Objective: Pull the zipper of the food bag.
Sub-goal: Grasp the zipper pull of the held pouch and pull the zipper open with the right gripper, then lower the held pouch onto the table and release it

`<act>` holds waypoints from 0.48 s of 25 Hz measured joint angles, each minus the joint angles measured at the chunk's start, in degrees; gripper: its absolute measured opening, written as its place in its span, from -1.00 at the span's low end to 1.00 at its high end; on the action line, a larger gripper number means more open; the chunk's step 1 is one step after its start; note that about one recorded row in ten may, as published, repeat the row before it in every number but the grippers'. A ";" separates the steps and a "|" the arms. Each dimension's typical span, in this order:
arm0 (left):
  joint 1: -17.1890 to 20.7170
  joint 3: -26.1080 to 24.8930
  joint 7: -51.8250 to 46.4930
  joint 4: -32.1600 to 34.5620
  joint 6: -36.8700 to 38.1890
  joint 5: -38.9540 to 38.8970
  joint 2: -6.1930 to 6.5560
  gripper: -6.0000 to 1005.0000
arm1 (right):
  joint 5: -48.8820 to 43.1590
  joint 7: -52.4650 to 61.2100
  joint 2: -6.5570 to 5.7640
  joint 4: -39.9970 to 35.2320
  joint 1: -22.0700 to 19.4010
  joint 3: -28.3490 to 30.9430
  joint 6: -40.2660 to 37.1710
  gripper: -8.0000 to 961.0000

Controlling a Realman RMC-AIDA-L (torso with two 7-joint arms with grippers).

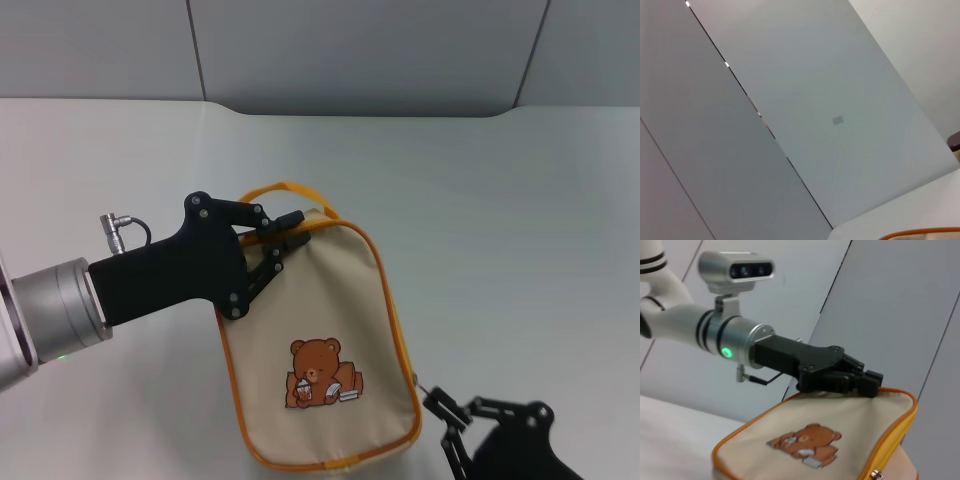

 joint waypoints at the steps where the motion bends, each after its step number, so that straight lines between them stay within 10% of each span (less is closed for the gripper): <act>1: 0.00 0.00 0.00 0.00 0.00 0.00 0.00 -0.80 | 0.00 0.00 0.00 0.00 0.00 0.00 0.00 -0.99; 12: -0.53 0.00 -2.20 -6.19 -4.57 -9.68 -0.16 -0.80 | 0.24 5.58 0.14 -4.71 -4.09 5.24 -11.34 -0.89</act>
